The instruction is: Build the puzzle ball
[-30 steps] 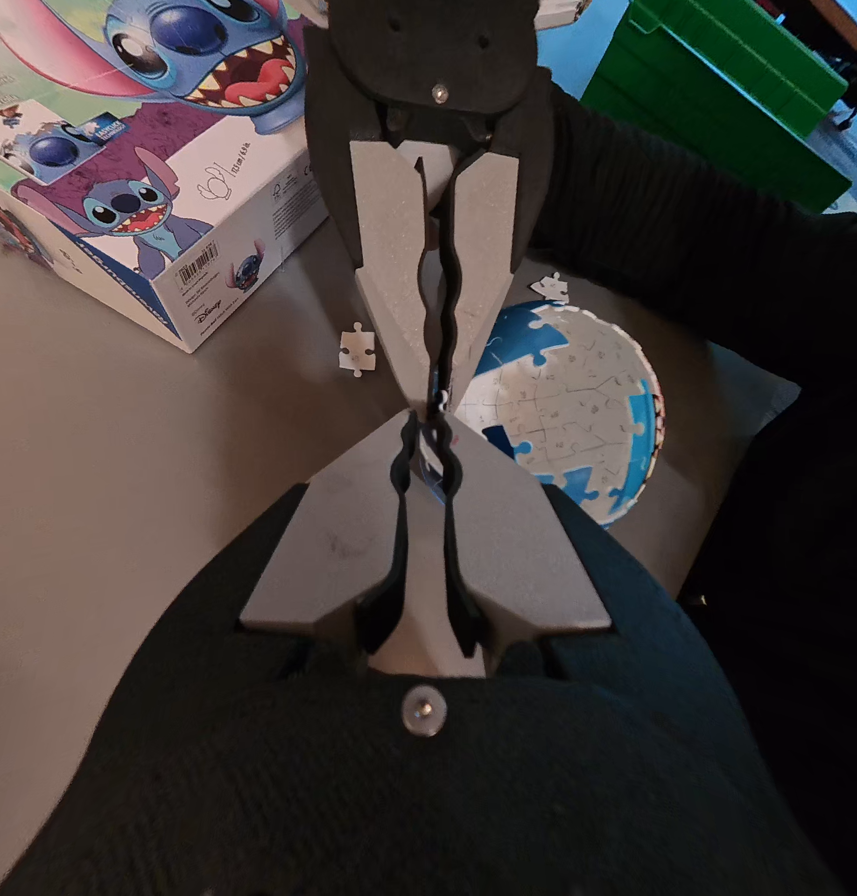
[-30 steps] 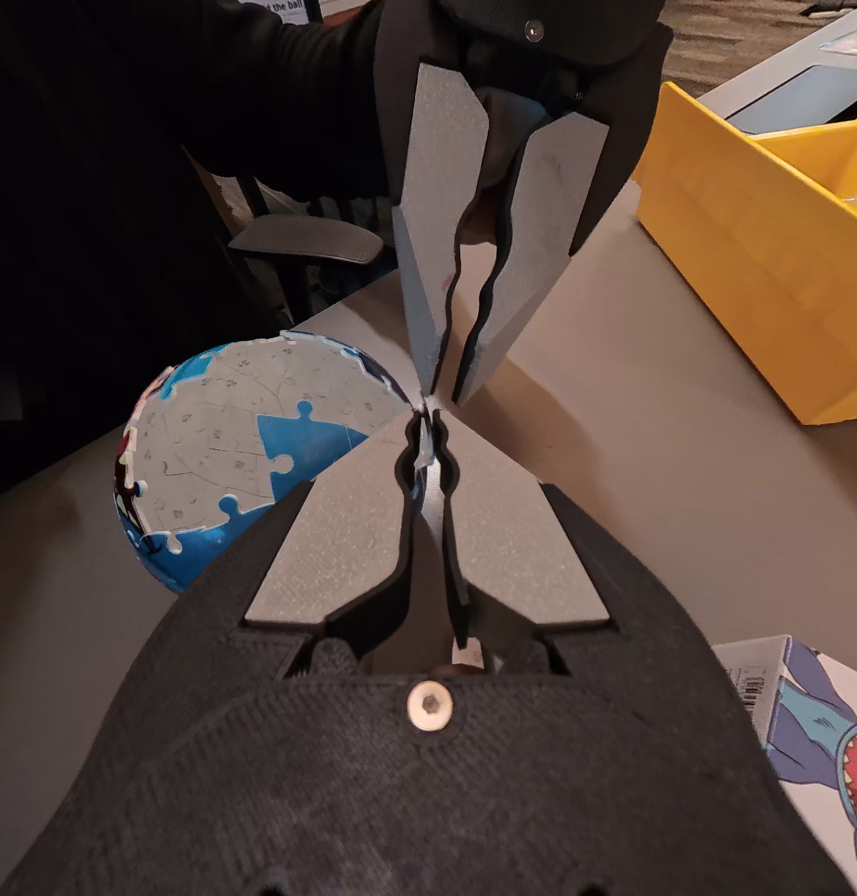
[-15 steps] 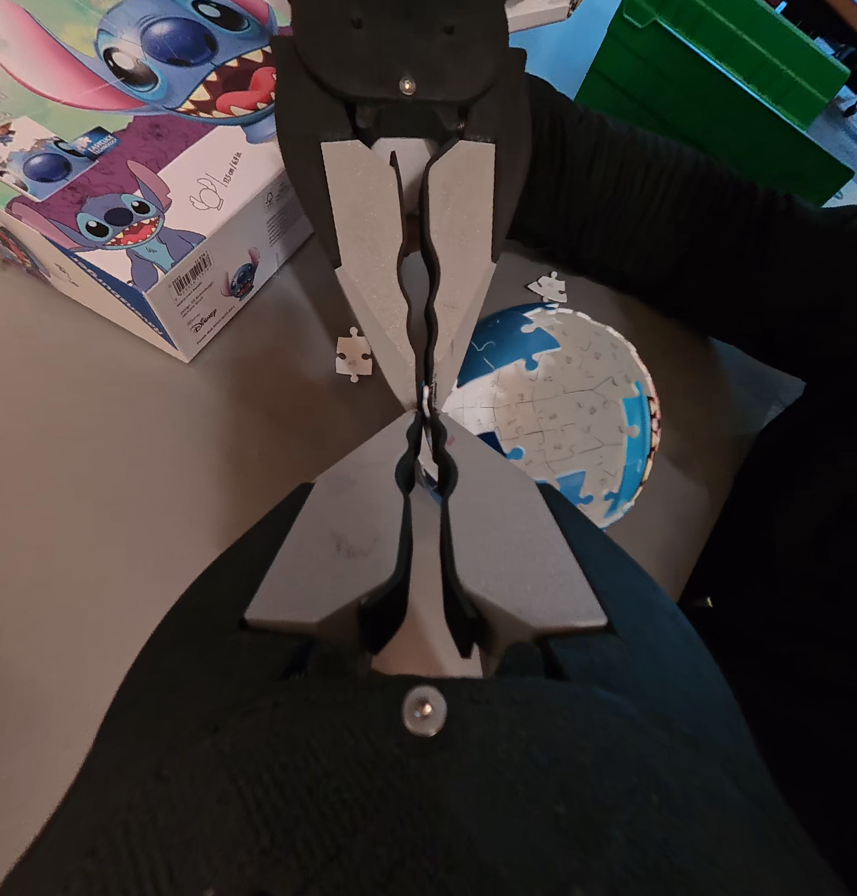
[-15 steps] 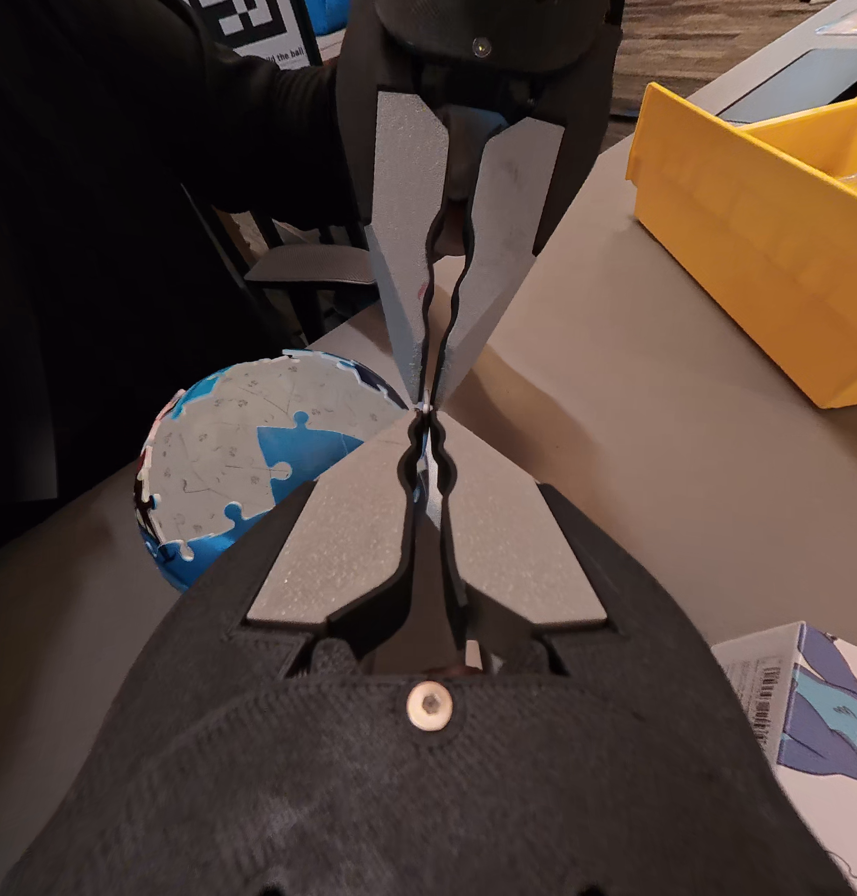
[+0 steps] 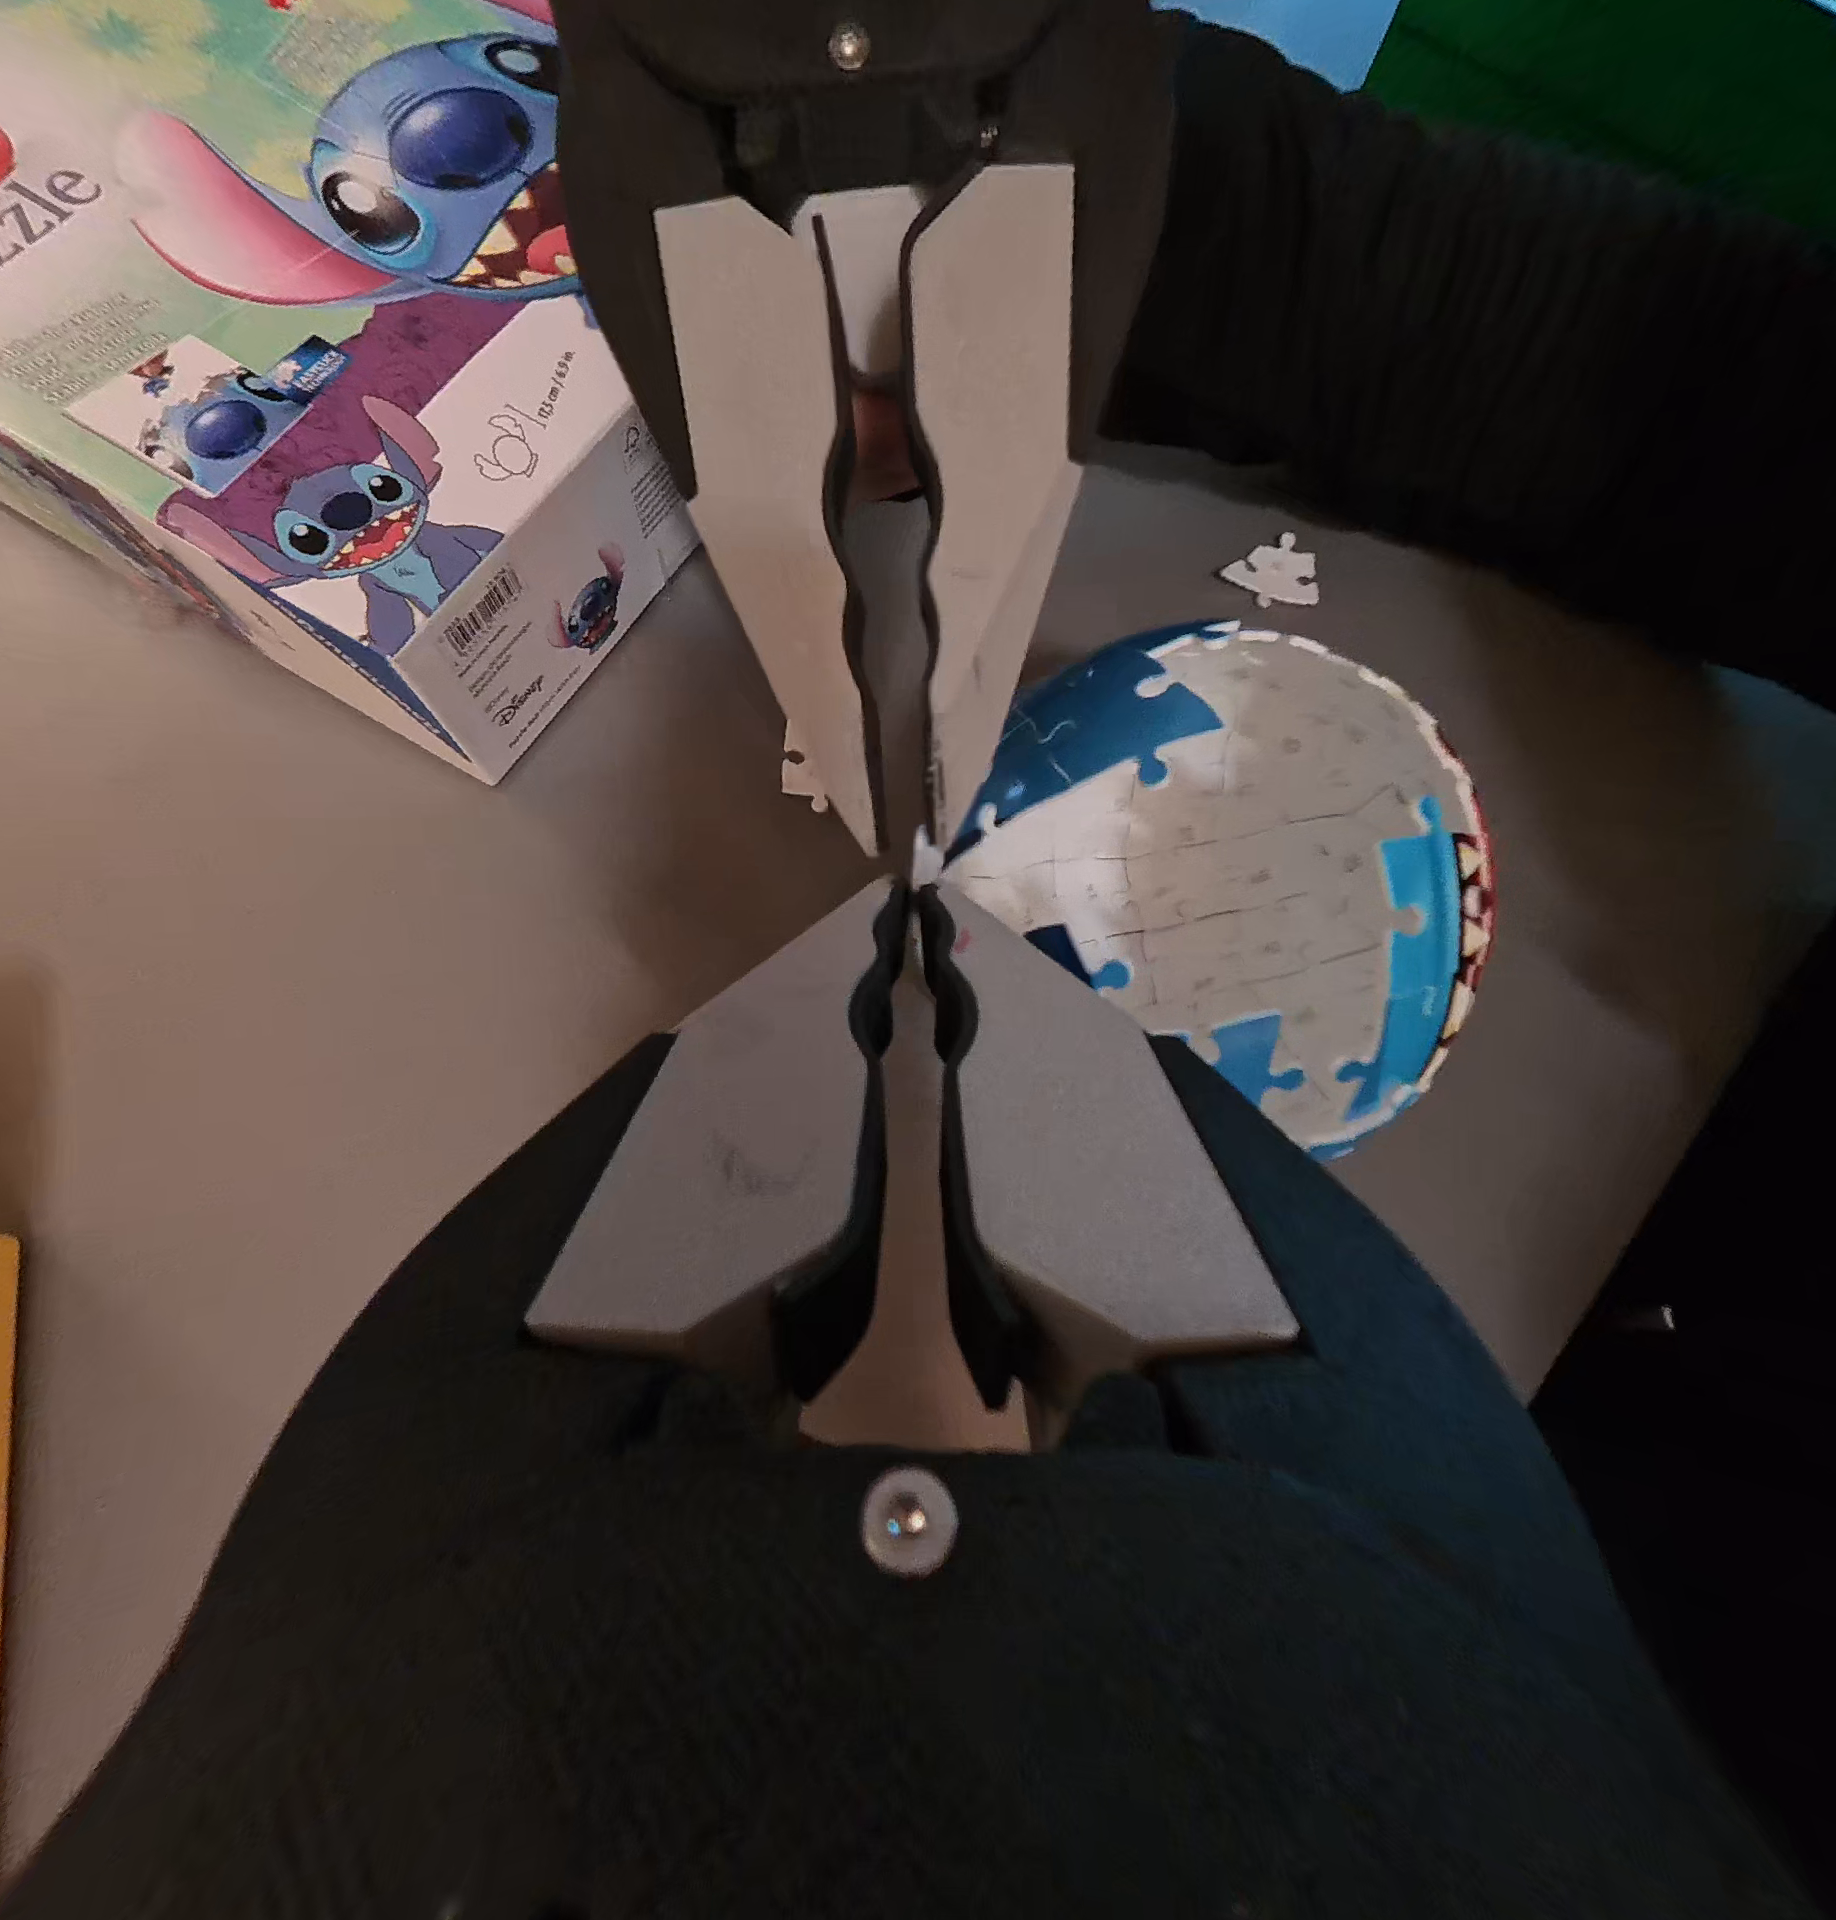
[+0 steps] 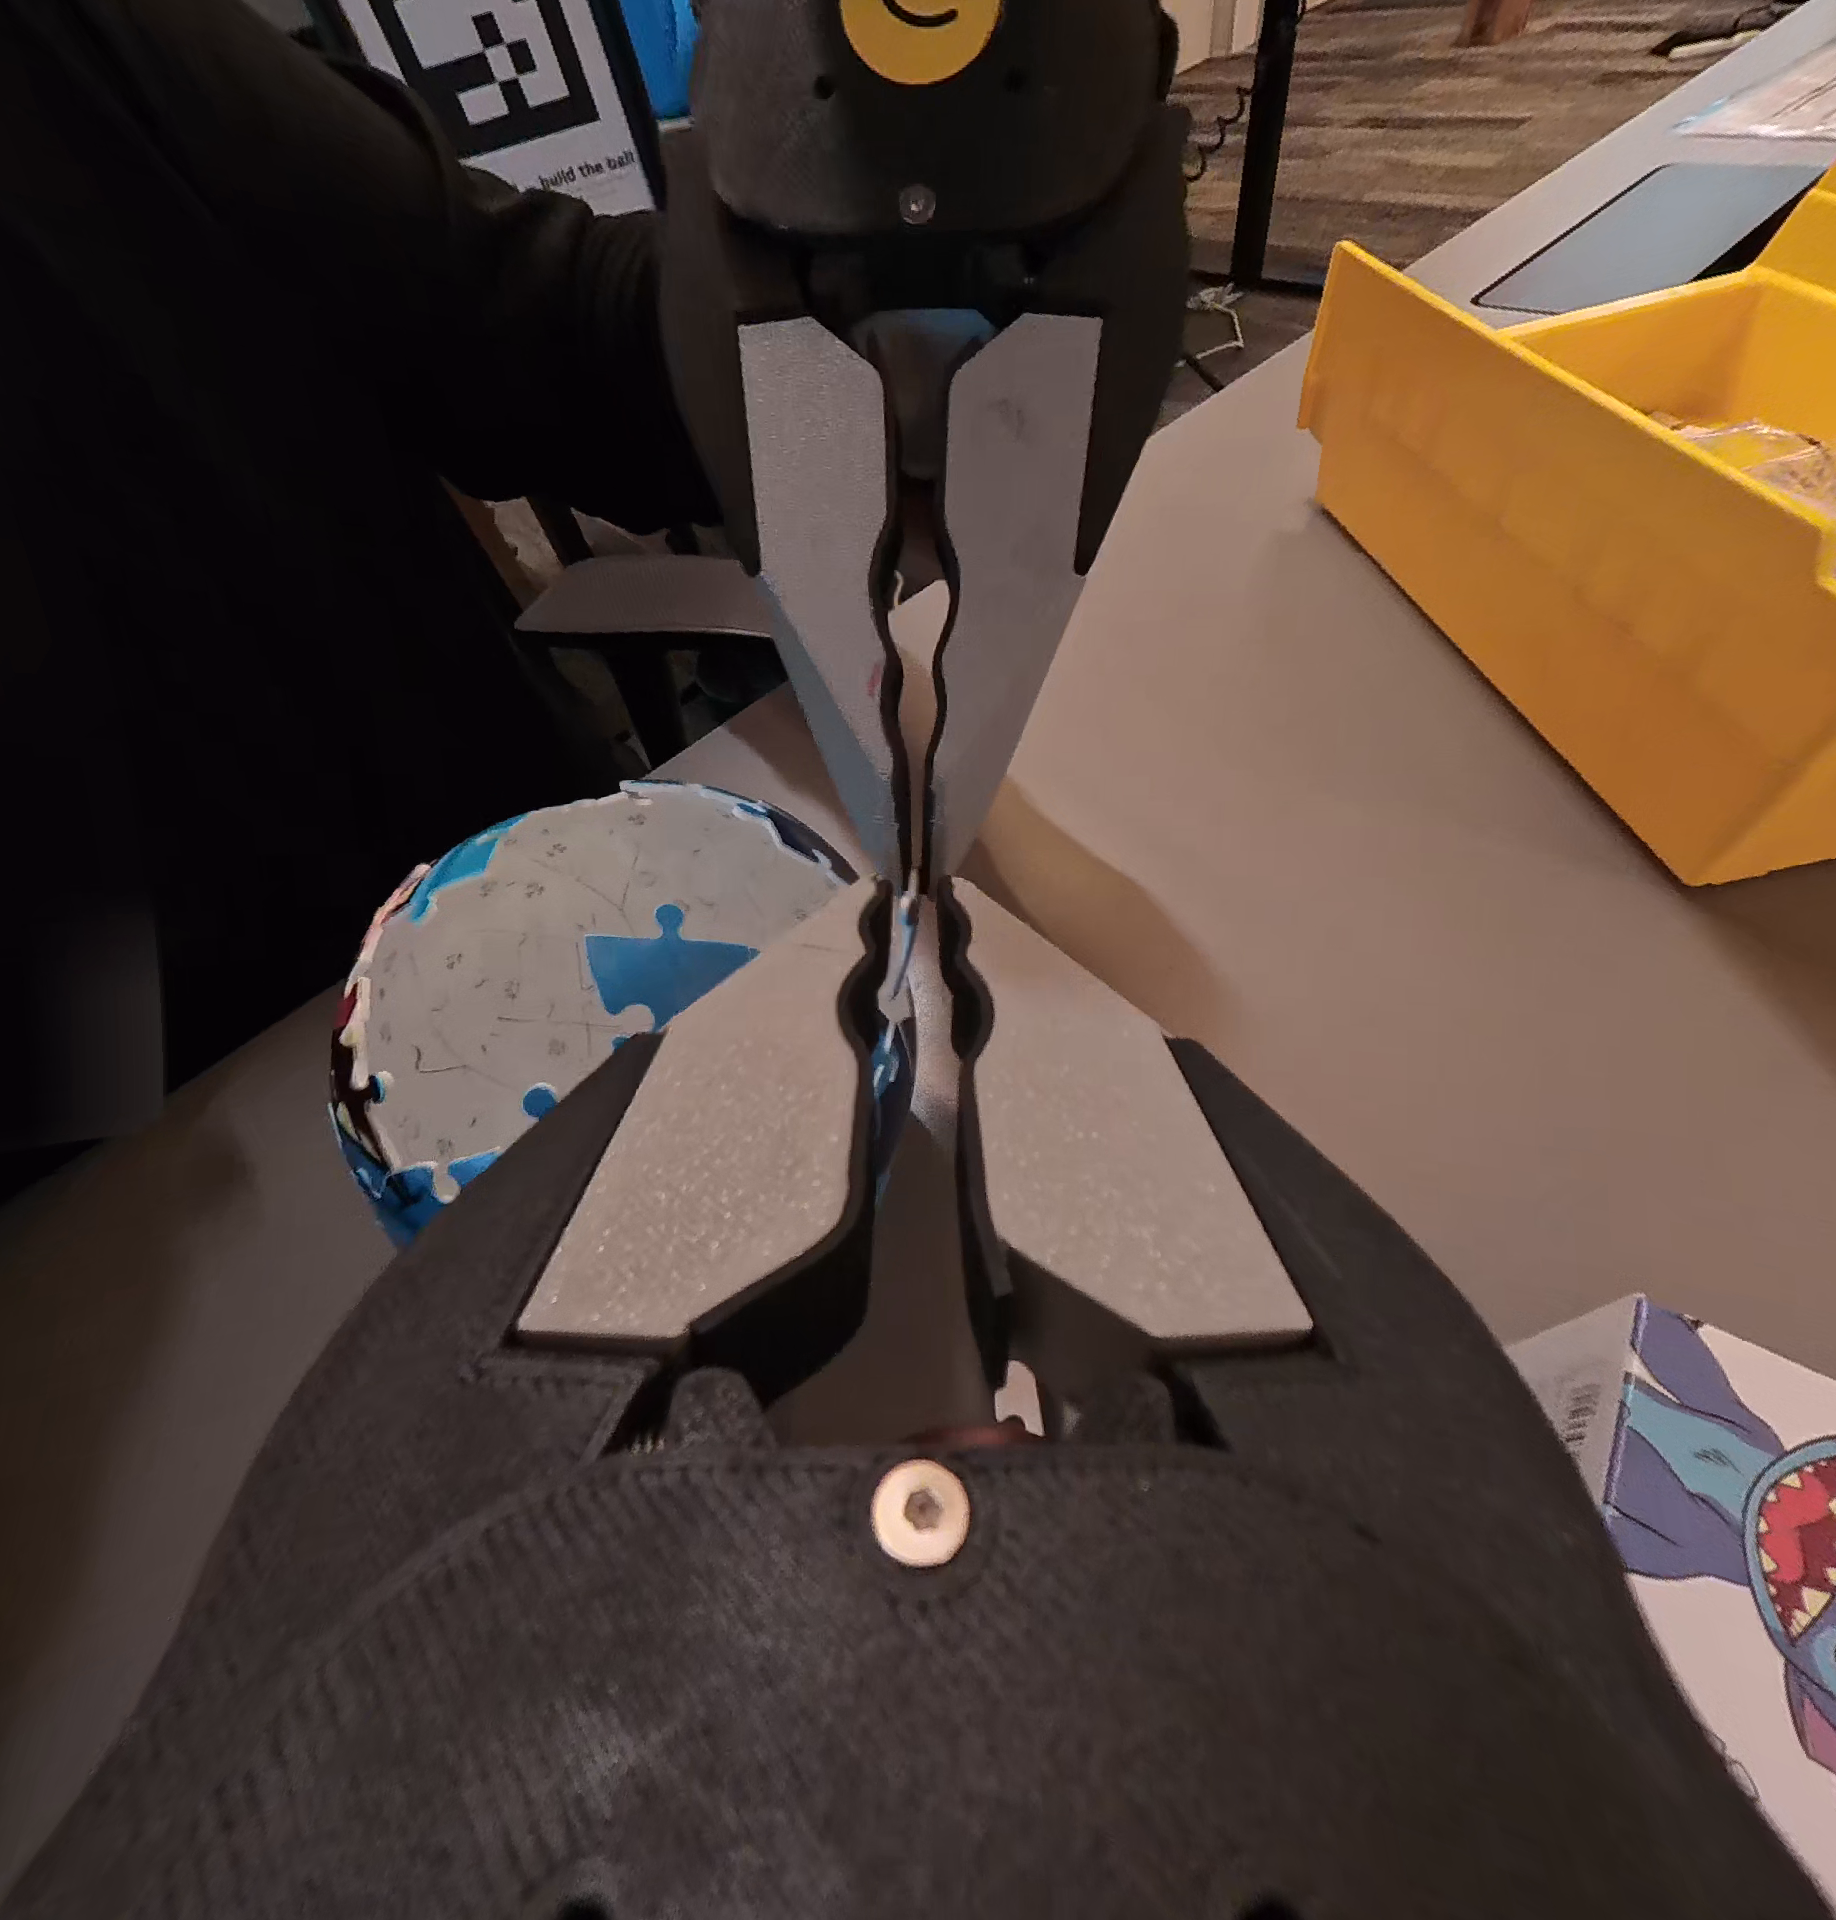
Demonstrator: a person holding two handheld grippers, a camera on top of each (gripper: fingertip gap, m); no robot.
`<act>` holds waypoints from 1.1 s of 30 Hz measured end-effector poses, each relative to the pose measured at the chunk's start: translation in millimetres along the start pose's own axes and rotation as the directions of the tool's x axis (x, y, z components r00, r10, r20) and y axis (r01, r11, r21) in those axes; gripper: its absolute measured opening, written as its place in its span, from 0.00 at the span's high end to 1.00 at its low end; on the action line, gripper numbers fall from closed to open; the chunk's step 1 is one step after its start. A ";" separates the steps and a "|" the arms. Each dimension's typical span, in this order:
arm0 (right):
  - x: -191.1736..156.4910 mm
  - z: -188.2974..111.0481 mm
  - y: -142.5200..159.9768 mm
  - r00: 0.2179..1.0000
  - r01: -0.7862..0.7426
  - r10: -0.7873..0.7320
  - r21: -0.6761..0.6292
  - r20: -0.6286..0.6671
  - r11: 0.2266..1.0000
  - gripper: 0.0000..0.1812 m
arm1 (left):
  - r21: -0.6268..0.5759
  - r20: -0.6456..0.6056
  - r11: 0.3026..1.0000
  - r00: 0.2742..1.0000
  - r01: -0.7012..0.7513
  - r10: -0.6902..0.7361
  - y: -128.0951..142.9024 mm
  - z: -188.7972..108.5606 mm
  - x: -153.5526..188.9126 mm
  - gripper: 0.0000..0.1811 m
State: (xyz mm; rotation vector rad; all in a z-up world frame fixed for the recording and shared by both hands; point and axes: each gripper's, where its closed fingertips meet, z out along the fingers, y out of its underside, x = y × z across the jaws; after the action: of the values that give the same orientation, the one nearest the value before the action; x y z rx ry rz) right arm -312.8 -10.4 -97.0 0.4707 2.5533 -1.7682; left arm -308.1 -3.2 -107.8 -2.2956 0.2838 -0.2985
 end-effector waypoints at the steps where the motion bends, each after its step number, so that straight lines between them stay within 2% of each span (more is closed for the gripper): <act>1: -0.7 0.9 1.2 1.000 -0.001 0.001 -0.010 0.003 1.000 0.98 | -0.007 0.009 1.000 1.000 -0.005 0.005 0.9 0.5 -0.1 1.00; 10: -8.7 1.8 1.2 0.999 0.033 -0.033 -0.038 0.015 0.999 1.00 | -0.011 -0.009 1.000 1.000 0.003 -0.003 0.7 0.3 6.9 1.00; 14: -9.5 4.9 0.6 0.999 0.041 -0.041 -0.032 0.020 0.999 1.00 | -0.005 0.001 1.000 1.000 0.004 -0.004 -1.9 -2.7 6.5 0.93; 18: -8.9 6.0 1.1 0.999 0.031 -0.030 -0.021 0.027 0.999 1.00 | 0.046 -0.035 0.998 0.999 0.038 -0.036 -10.8 -10.4 8.3 0.94; 22: -4.9 7.2 -0.4 1.000 0.031 -0.031 -0.016 0.005 0.999 1.00 | 0.032 -0.015 0.999 0.999 0.040 -0.040 -5.3 -9.6 3.8 0.94; 27: -9.1 8.3 -3.9 0.998 0.050 -0.051 0.029 0.033 0.998 1.00 | 0.062 -0.016 0.996 0.998 0.057 -0.057 -5.6 -12.0 2.0 0.94; 33: -4.8 8.9 -2.8 0.998 -0.002 -0.002 0.072 0.059 0.997 1.00 | 0.082 -0.025 0.995 0.998 0.062 -0.060 -9.3 -13.6 2.3 0.94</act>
State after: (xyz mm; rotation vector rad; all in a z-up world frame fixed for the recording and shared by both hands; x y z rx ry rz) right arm -310.5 -20.7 -96.9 0.4126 2.4583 -1.8499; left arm -309.0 -7.0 -91.6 -2.2234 0.2088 -0.3605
